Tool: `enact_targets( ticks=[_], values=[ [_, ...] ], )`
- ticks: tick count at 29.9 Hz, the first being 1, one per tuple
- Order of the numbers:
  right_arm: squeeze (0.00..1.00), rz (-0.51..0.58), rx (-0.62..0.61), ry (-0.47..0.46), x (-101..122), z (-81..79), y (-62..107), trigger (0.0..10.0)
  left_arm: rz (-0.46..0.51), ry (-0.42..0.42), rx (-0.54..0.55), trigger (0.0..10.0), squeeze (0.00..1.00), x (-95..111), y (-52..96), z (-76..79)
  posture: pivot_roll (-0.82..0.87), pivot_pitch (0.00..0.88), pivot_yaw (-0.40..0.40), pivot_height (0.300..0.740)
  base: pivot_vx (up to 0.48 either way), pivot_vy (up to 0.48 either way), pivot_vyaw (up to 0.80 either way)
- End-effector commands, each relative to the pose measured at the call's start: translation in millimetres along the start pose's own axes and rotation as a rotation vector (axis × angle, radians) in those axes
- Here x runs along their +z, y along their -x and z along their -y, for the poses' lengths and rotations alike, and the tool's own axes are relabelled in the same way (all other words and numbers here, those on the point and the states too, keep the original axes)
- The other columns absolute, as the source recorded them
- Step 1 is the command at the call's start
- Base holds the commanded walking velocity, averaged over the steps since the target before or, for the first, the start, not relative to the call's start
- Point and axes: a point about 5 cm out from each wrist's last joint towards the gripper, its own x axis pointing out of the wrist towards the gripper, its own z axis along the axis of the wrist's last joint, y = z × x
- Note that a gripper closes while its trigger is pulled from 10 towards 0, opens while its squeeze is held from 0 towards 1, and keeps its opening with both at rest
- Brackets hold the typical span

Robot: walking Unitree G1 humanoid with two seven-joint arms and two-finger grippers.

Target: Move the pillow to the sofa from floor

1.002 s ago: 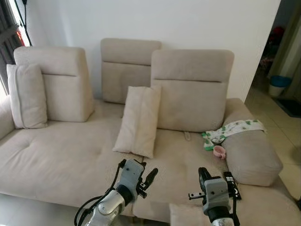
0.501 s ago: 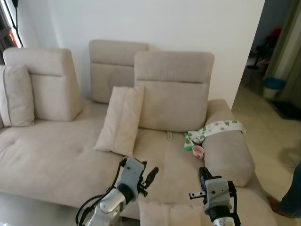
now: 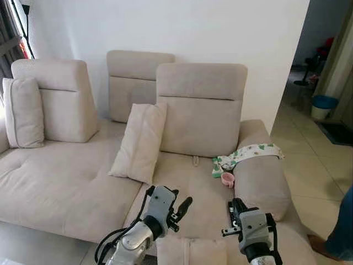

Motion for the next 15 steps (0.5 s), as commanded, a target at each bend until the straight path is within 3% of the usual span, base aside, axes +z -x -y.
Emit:
enact_targets(
  ticks=[1, 3, 6, 8, 11, 15],
  values=[
    [0.0, -0.038, 0.062, -0.016, -7.3, -7.7, 2.8, 10.0, -0.031, -0.029, -0.03, 10.0, 0.0, -8.3, 2.6, 2.4, -0.13, 0.0, 0.041, 0.74, 0.0, 0.0, 0.0],
    [0.0, -0.046, 0.162, -0.016, -10.2, -16.6, 5.0, 10.0, -0.051, -0.08, -0.061, 10.0, 0.0, -13.6, 5.6, 3.6, -0.13, 0.0, 0.039, 0.74, 0.0, 0.0, 0.0],
    [0.0, -0.028, 0.214, 0.023, -8.9, -17.8, 5.2, 10.0, -0.056, -0.079, -0.05, 10.0, 0.0, -16.2, 8.1, 1.3, -0.13, 0.0, 0.039, 0.74, 0.0, 0.0, 0.0],
    [0.0, -0.012, 0.232, 0.064, -8.0, -15.8, 4.8, 10.0, -0.052, -0.04, -0.021, 10.0, 0.0, -18.0, 10.5, -2.0, -0.13, 0.0, 0.039, 0.74, 0.0, 0.0, 0.0],
    [0.0, -0.02, 0.234, 0.063, -9.1, -12.6, 3.7, 10.0, -0.063, 0.108, 0.055, 10.0, 0.0, -24.9, 15.4, -11.3, -0.12, 0.0, 0.04, 0.74, 0.0, 0.0, 0.0],
    [0.0, -0.03, 0.253, 0.065, -11.0, -11.9, 4.5, 10.0, -0.071, 0.144, 0.059, 10.0, 0.0, -28.7, 20.4, -13.5, -0.11, 0.0, 0.04, 0.74, 0.0, 0.0, 0.0]
  ],
)
